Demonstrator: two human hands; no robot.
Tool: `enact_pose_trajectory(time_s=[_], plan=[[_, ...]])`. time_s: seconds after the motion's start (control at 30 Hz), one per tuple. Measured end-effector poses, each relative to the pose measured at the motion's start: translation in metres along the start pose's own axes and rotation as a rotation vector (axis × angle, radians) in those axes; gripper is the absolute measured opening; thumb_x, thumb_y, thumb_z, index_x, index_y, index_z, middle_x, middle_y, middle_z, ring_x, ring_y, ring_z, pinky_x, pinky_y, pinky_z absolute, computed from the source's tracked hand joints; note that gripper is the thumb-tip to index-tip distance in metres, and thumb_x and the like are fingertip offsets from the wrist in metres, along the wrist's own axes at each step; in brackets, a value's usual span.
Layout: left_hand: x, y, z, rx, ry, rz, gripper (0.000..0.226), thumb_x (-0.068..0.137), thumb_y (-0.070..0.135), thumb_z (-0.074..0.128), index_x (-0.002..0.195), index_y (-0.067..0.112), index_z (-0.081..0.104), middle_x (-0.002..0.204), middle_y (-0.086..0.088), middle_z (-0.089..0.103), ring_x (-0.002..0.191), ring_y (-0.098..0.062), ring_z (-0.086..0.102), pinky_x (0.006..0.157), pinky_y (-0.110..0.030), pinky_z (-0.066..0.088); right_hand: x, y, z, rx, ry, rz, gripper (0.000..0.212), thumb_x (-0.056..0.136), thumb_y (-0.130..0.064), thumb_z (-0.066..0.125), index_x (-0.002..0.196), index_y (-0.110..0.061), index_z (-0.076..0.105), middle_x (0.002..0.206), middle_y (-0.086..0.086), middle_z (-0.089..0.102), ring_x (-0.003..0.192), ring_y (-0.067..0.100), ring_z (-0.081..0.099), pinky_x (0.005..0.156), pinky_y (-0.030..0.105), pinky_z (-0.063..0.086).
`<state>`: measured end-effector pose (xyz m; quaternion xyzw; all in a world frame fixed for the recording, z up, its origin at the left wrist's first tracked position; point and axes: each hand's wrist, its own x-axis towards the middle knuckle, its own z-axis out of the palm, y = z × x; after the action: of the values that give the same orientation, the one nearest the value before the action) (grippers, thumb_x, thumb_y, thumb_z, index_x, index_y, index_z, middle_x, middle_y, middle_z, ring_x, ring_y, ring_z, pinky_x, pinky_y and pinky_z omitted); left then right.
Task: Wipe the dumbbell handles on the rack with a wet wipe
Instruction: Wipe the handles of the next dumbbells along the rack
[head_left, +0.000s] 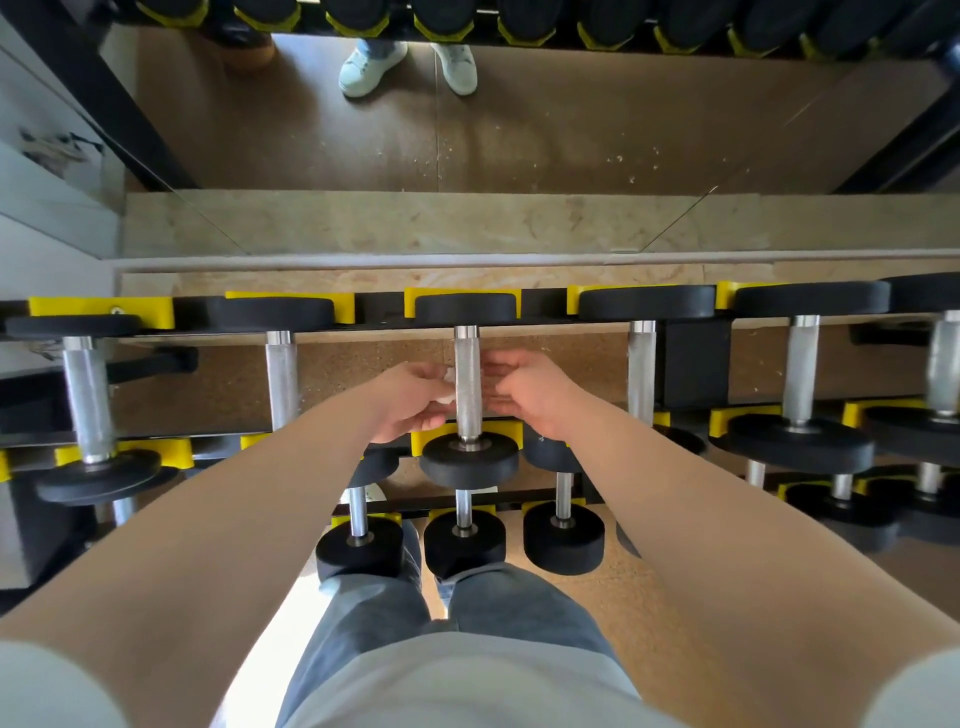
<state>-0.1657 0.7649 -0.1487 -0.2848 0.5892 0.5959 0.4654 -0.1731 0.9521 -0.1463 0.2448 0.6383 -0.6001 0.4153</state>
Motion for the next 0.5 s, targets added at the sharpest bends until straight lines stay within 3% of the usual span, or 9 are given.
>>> enact_pose_trajectory(time_s=[0.1,0.17,0.23,0.3,0.37,0.43,0.5], plan=[[0.008,0.008,0.002,-0.111,0.102,0.078,0.022,0.100,0.004,0.061,0.122,0.005,0.060,0.103,-0.012,0.067,0.071,-0.015,0.062,0.058,-0.019,0.053,-0.005,0.006,0.004,-0.177,0.013,0.048,0.055,0.093,0.015,0.044,0.137,-0.016,0.059,0.126,0.008,0.067,0.113,0.026,0.069,0.099,0.046,0.057],[0.013,0.019,0.006,-0.249,0.192,0.186,0.014,0.101,-0.002,0.055,0.113,0.002,0.060,0.092,-0.011,0.060,0.063,-0.013,0.051,0.049,-0.017,0.043,-0.005,0.007,0.005,-0.172,0.050,0.043,0.050,0.094,0.013,0.045,0.131,-0.016,0.062,0.121,0.007,0.069,0.108,0.024,0.070,0.097,0.044,0.059],[0.015,0.023,0.011,-0.239,0.239,0.241,0.018,0.101,-0.006,0.049,0.111,0.003,0.061,0.083,-0.009,0.056,0.060,-0.012,0.046,0.047,-0.017,0.038,-0.005,0.005,0.004,-0.154,0.088,0.041,0.044,0.096,0.009,0.047,0.126,-0.017,0.064,0.117,0.005,0.071,0.104,0.022,0.072,0.094,0.042,0.060],[0.010,0.014,0.013,0.007,0.235,0.225,0.025,0.101,-0.004,0.047,0.115,0.005,0.065,0.075,-0.006,0.055,0.058,-0.012,0.045,0.046,-0.016,0.039,-0.005,0.005,0.005,-0.160,0.094,0.059,0.038,0.097,0.006,0.048,0.120,-0.017,0.067,0.115,0.005,0.073,0.102,0.021,0.073,0.092,0.040,0.061],[0.002,0.001,0.012,0.398,0.151,0.163,0.026,0.100,0.000,0.046,0.105,0.012,0.069,0.072,-0.005,0.056,0.060,-0.014,0.047,0.051,-0.018,0.042,-0.007,0.006,0.006,-0.218,0.075,0.097,0.031,0.099,0.004,0.049,0.114,-0.016,0.069,0.113,0.006,0.073,0.102,0.021,0.072,0.090,0.037,0.061],[-0.003,-0.004,0.009,0.815,0.034,0.106,0.025,0.100,0.005,0.045,0.088,0.016,0.065,0.076,-0.005,0.062,0.064,-0.016,0.054,0.057,-0.021,0.046,-0.011,0.009,0.007,-0.290,0.069,0.118,0.031,0.100,0.004,0.048,0.112,-0.015,0.069,0.113,0.007,0.073,0.104,0.021,0.071,0.090,0.034,0.060],[-0.003,0.000,0.008,1.006,-0.040,0.067,0.020,0.099,0.007,0.047,0.089,0.010,0.064,0.084,-0.006,0.070,0.070,-0.017,0.063,0.061,-0.022,0.051,-0.012,0.012,0.006,-0.287,0.086,0.108,0.036,0.098,0.007,0.046,0.113,-0.017,0.067,0.113,0.006,0.073,0.103,0.021,0.071,0.088,0.033,0.059]])
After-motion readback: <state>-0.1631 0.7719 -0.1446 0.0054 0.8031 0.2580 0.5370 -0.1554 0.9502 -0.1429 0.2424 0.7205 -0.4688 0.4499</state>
